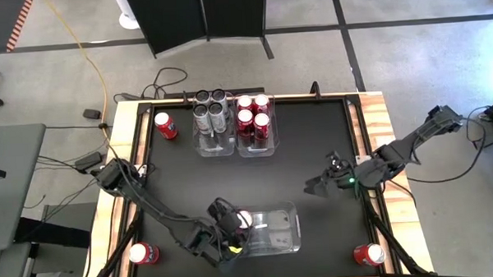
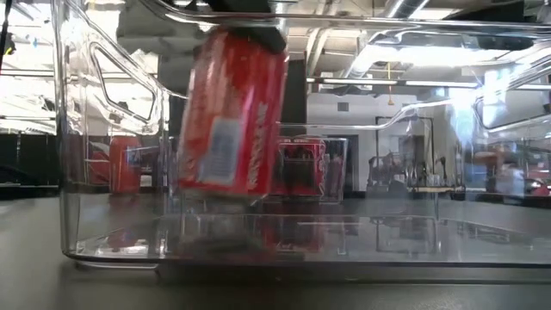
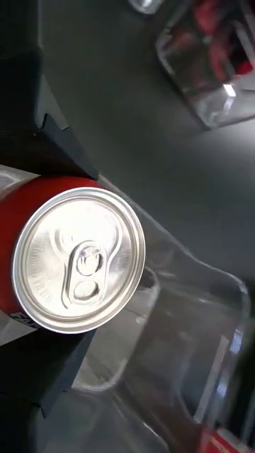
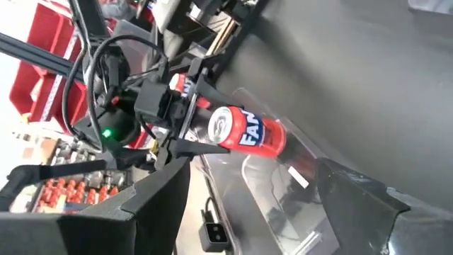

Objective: Sort soda cans
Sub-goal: Put the middle orange soda can into the bottom transparent bin

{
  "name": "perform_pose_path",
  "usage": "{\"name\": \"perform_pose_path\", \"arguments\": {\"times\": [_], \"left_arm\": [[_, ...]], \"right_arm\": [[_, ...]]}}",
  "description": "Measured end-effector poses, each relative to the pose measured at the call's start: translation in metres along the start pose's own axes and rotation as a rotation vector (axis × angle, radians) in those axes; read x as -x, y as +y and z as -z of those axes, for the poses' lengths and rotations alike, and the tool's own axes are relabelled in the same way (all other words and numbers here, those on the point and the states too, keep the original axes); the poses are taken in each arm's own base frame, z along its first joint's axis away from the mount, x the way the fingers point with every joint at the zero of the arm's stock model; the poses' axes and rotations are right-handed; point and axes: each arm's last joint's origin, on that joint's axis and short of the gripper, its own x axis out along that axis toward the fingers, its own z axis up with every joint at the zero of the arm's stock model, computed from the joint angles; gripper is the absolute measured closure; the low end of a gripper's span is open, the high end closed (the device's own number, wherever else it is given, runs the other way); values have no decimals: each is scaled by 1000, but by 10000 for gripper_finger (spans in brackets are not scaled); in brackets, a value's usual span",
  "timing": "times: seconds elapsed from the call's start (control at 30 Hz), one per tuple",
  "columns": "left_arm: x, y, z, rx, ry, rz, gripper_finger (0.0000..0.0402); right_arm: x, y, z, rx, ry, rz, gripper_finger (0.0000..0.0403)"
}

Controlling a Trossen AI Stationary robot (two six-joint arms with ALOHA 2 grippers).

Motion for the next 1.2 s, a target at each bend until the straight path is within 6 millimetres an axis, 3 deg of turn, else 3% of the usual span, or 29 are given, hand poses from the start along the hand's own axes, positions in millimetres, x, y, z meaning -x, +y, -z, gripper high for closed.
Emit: {"name": "perform_pose_path", "arguments": {"times": [0.13,0.33,0.67,0.97,1.07,1.2], "left_arm": [[-2,1,1,63,3,-9,106],[-15,3,4,70,-2,-46,68],[-19,7,-1,70,8,-58,79],[-14,8,-4,47,125,-51,31],[-6,10,-12,28,153,-47,19],[11,10,-38,-6,146,-17,13]], "right_arm": [[-3,-1,2,5,4,14,86],[-4,-1,2,6,3,13,86],[-1,0,0,2,3,2,86],[0,-10,6,-21,113,86,86],[1,-13,8,-47,168,105,86],[7,-16,11,-99,326,187,86]]}}
